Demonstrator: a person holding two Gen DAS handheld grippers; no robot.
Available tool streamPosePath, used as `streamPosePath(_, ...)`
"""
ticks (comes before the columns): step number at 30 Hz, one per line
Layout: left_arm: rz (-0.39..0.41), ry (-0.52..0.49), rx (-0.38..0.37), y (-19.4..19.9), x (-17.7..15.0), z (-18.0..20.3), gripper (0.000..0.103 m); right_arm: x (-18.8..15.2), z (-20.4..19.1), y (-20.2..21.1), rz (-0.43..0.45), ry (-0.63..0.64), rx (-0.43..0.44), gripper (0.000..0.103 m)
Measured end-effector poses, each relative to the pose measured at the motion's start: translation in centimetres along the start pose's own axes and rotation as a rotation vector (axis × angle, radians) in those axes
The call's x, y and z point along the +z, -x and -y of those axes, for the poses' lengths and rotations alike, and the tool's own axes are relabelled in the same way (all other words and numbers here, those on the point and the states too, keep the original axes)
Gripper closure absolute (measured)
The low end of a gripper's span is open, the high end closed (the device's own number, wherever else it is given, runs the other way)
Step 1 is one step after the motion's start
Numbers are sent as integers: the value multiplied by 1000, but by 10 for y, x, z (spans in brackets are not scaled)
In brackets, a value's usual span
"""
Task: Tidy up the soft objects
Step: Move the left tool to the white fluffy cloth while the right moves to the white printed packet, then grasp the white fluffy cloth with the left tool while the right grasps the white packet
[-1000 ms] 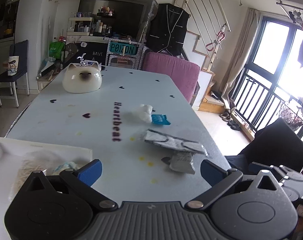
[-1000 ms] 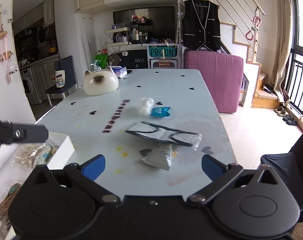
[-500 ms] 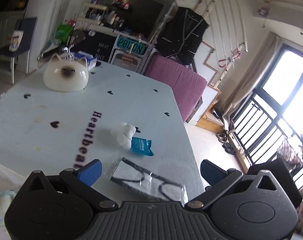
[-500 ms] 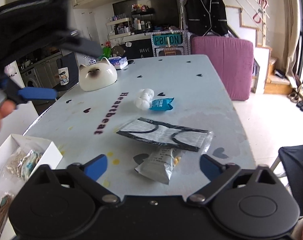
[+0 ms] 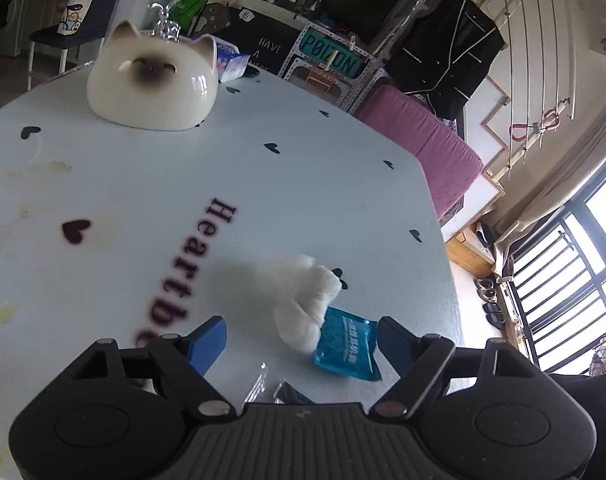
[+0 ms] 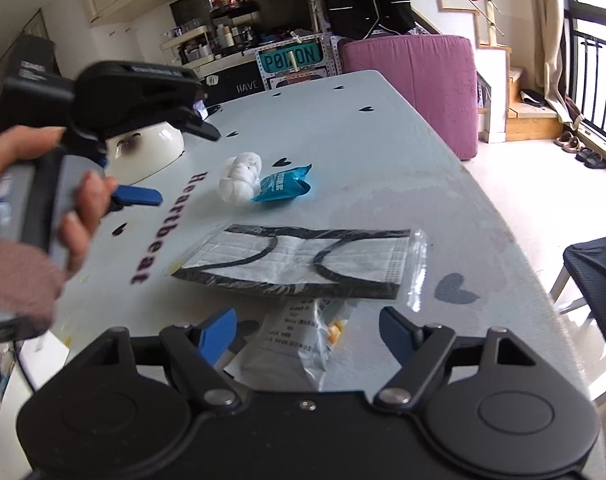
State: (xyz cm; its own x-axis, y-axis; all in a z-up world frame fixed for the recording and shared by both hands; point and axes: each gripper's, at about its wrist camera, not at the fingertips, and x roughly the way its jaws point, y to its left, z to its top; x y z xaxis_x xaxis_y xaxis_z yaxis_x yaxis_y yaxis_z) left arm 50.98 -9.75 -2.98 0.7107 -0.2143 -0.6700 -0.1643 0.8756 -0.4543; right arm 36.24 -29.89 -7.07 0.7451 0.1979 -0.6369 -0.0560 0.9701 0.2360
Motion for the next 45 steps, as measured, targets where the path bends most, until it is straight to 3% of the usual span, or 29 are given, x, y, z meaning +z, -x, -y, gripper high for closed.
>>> streamPosePath(4, -12, -78, -48, -15, 0, 4, 21, -8, -2, -12, 9, -30, 8, 24)
streamPosePath(7, 9, -165, -50, -25, -2, 13, 21, -16, -7, -16, 48, 26, -19, 25)
streamPosePath(10, 25, -232, -24, -37, -3, 21, 21, -16, -10, -16, 51, 43, -35, 33)
streamPosePath(14, 28, -315, 11, -50, -7, 26, 21, -14, 9, -12, 81, -58, -8, 49)
streamPosePath(18, 0, -266, 15, -62, -6, 21, 22, -16, 6, -13, 94, -27, -23, 50)
streamPosePath(22, -18, -267, 45, -70, -7, 18, 44, -21, -5, -15, 102, 43, -49, 51)
streamPosePath(30, -18, -285, 84, -62, -10, 12, 70, -23, -2, -13, 102, 44, -38, 58)
streamPosePath(45, -104, -223, 45, -10, -40, -14, 73, -28, 0, -5, 88, 19, 19, 69)
